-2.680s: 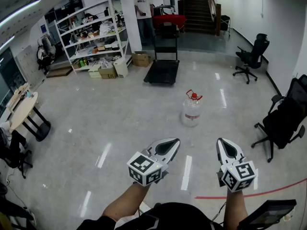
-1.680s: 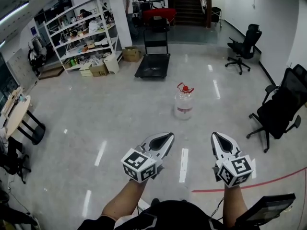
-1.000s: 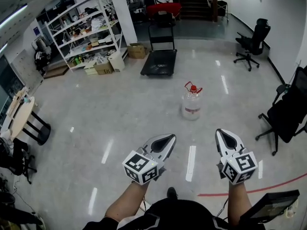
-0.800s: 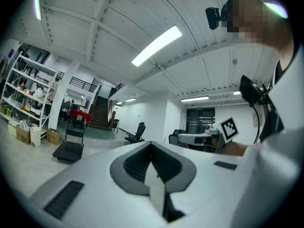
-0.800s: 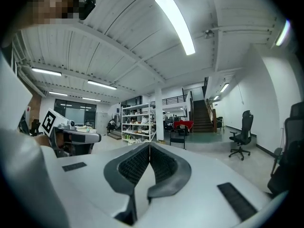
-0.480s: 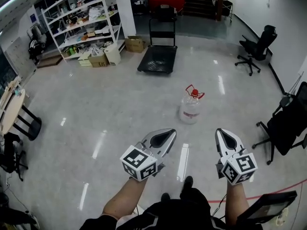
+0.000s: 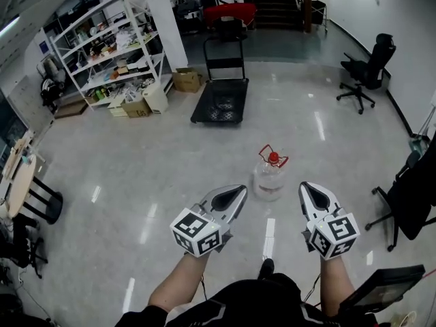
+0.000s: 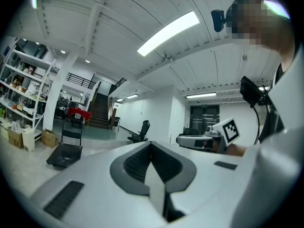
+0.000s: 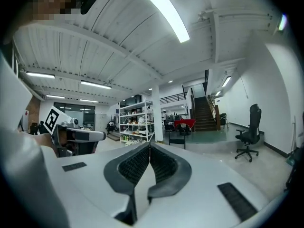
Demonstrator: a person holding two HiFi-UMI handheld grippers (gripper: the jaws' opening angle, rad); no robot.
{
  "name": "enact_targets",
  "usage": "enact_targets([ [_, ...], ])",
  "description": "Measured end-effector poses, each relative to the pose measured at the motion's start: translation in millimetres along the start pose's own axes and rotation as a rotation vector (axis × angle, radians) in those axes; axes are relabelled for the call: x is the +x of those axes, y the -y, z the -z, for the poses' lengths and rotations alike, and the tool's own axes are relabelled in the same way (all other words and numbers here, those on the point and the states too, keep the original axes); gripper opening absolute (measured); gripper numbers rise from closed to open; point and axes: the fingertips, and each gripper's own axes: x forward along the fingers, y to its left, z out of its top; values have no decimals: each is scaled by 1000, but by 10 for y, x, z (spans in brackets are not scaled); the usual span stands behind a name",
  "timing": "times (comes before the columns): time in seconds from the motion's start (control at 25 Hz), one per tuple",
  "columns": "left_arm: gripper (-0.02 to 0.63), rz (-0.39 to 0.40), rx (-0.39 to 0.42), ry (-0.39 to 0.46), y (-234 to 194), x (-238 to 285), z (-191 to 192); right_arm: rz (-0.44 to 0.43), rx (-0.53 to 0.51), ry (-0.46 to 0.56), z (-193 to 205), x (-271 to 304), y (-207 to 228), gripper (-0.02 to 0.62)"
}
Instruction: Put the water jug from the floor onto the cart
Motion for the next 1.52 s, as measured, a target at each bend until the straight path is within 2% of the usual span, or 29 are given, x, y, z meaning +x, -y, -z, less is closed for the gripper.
enact_targets([
  [0.12,2,-10,2,-1,-222,451,-120,-16,1,14,-108,301,427,-2],
  [0.36,2,-44,10,-29,-777,1162,-266,18,35,23,-192,933,1198,0],
  [0.64,2,17,14,-37,-1408,1922,-228,41,30,16,-208,1745,1708,0],
  [0.96,2,72,20,4,-2359,2503,-422,108,9,0,-360,2715,2071,3],
  [1.24,2,107,-48,-45,-2976,3049,-295,110,38,-47,-280,3395,2398,37],
  [1.52,3,85,-65,-92,-3429,3835,-175,96,81,-58,-167,3992,3116,83],
])
